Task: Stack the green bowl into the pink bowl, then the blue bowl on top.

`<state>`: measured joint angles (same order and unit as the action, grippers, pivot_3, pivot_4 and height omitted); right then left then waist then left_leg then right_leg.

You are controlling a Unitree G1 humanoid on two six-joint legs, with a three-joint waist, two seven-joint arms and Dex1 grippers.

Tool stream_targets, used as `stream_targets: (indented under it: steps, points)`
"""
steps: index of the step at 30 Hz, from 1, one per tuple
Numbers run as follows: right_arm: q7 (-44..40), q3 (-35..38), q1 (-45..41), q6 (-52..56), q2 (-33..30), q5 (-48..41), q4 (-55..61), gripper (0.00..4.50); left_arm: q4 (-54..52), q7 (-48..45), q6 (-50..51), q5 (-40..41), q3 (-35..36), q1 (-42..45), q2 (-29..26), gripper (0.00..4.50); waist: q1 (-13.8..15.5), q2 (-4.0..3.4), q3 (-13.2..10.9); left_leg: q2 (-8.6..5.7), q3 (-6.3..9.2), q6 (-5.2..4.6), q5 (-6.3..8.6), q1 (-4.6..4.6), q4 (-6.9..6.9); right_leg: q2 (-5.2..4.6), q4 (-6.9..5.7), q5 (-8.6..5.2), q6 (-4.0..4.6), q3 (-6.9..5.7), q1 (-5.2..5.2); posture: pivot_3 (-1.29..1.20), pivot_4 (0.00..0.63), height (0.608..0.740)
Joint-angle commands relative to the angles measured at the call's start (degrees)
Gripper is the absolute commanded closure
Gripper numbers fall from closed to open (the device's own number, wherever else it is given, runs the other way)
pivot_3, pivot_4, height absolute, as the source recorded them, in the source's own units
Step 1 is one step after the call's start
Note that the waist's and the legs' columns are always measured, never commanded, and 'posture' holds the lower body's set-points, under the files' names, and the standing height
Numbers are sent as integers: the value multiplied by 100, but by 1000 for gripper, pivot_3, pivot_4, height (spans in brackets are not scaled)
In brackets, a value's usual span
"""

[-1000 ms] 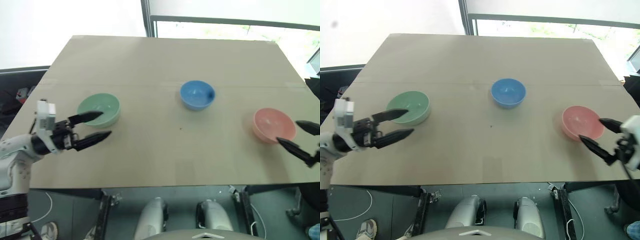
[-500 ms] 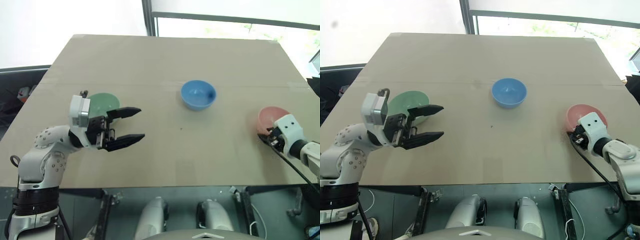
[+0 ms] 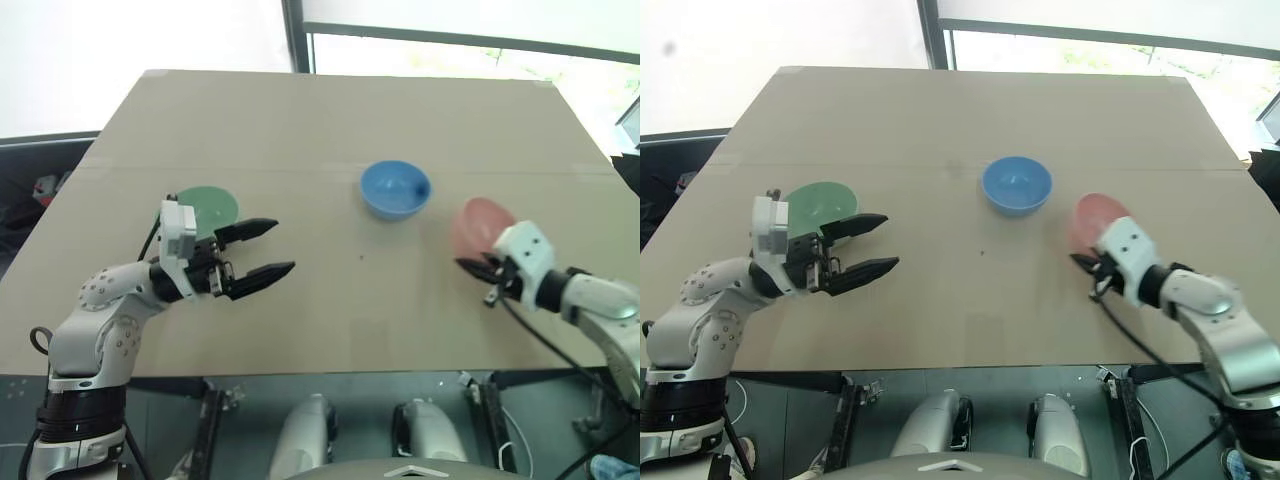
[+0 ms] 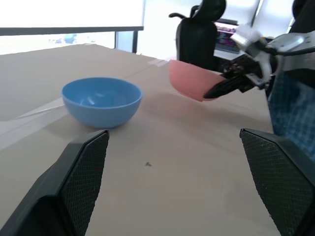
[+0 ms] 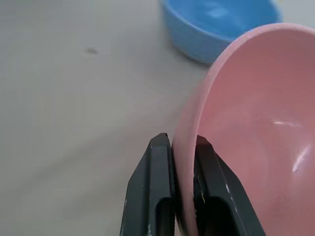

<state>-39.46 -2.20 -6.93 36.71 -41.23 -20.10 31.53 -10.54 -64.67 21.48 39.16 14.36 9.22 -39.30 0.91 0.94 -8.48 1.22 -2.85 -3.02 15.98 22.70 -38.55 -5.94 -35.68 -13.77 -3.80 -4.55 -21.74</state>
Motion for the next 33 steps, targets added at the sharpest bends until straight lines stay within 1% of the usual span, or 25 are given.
stream_targets:
  steps: [1, 3, 5, 10, 11, 12, 15, 16, 17, 19, 21, 22, 24, 25, 27, 29, 32, 33]
  points:
    - [50, -1000, -443, 125, 327, 287, 269, 4450, 81, 161, -138, -104, -49, 291, 91, 0, 5, 6, 0, 0, 2, 0, 0, 1, -6, 1, -2, 0, 0, -2, 1, 0, 150, 740]
    - [22, -1504, -688, 7, 462, 596, 63, 4450, 145, 165, -188, -153, -83, 372, 111, 0, 1, 6, 0, -2, 6, 0, 0, 7, -11, 0, -4, 0, 0, -8, 0, 0, 150, 740]
    - [-52, -1829, -990, -143, 580, 840, -352, 4450, 143, 155, -175, -154, -129, 408, 120, 0, -19, 7, 1, -4, 4, 0, 0, 7, -10, 0, -3, 0, 0, -7, -1, 0, 150, 740]
    - [-409, -2140, -1575, -587, 796, 1083, -1226, 4450, 43, 19, 6, 93, -91, 375, 134, 0, -35, 9, 2, -1, 2, 1, -1, 1, -11, 4, -6, 0, 0, -6, 0, 0, 150, 740]
    - [-513, -2181, -1651, -571, 862, 1051, -1336, 3878, 38, -33, 29, 132, -69, 343, 99, 0, -28, 9, 2, 0, 3, 1, -1, 1, -11, 4, -7, 0, 0, -7, 0, 0, 150, 740]
    - [-620, -2211, -1705, -566, 902, 1030, -1421, 3566, 26, -50, 60, 157, -48, 314, 72, 0, -24, 8, 1, 0, 5, 2, -1, 2, -10, 5, -7, 0, 1, -9, 0, 0, 150, 740]
    - [-800, -2183, -1751, -622, 940, 1019, -1508, 2341, -65, 56, 64, 180, 26, 260, 81, 0, -19, 7, 0, -1, 4, 1, -1, 7, -9, 3, -6, 0, 0, -11, -1, 0, 150, 740]
    - [-821, -2136, -1741, -647, 949, 1009, -1486, 1816, -113, 149, 91, 194, 57, 241, 96, 0, -19, 7, 0, -2, 4, 1, -1, 9, -9, 3, -6, 0, 0, -11, -1, 0, 150, 740]
    - [-828, -2070, -1719, -665, 962, 989, -1449, 1501, -171, 272, 141, 202, 83, 219, 106, 0, -19, 7, 0, -2, 5, 1, -1, 9, -9, 2, -5, 0, 0, -11, -1, 0, 150, 740]
    - [-815, -1672, -1556, -718, 1005, 692, -1133, 658, -470, 834, 168, -103, 85, 127, 107, 0, -20, 7, -1, -1, 5, 1, -1, 9, -9, 2, -3, 0, 0, -11, -1, 0, 150, 740]
    - [-850, -1205, -1366, -718, 1002, 290, -753, 658, -892, 1482, 255, -603, 38, -36, -6, 0, -10, 7, -1, 0, 9, 2, -1, 9, -9, 1, -3, 0, 0, -13, 0, 0, 150, 740]
    - [-852, -849, -1227, -622, 1005, -60, -465, 658, -1152, 1903, 491, -838, 36, -82, -92, 0, -12, 7, -1, -1, 9, 2, -1, 9, -8, 1, -4, 1, 0, -13, 0, 0, 150, 740]
    - [-808, -384, -1026, -457, 987, -498, -66, 658, -1487, 2403, 889, -963, 76, -120, -182, 0, -3, 8, -2, -1, 11, 2, -1, 10, -7, 0, -2, 1, 0, -13, 1, 0, 150, 740]
    - [-823, -138, -897, -439, 901, -664, 122, 658, -1653, 2718, 1185, -1135, 95, -118, -280, 0, -2, 8, -2, -1, 10, 2, -1, 10, -7, 0, -3, 1, 0, -13, 1, 0, 150, 740]
    - [-737, 269, -725, -566, 797, -735, 335, 658, -1936, 3355, 2119, -1615, -41, -5, -710, 0, -4, 11, -2, -1, 11, 2, 0, 7, -7, -1, -3, 1, 0, -13, 3, 0, 150, 740]
    - [-681, 392, -672, -595, 764, -804, 418, 658, -2100, 3700, 2681, -1834, -149, 106, -936, 0, -16, 8, -3, -1, 8, 3, -1, 0, -6, 1, -10, 0, -1, -9, 2, 0, 150, 740]
    - [-651, 373, -722, -621, 788, -853, 392, 658, -2218, 4227, 3590, -1939, -184, 469, -887, 0, -18, 9, -3, 0, 7, 8, -4, -7, -3, 4, -13, 0, 0, -5, 2, 0, 150, 740]
    - [-653, 356, -763, -645, 789, -845, 347, 658, -2224, 4315, 3849, -2028, -288, 556, -976, 0, -15, 10, -4, 1, 9, 10, -5, -7, -3, 5, -15, 0, 0, -6, 2, 0, 150, 740]
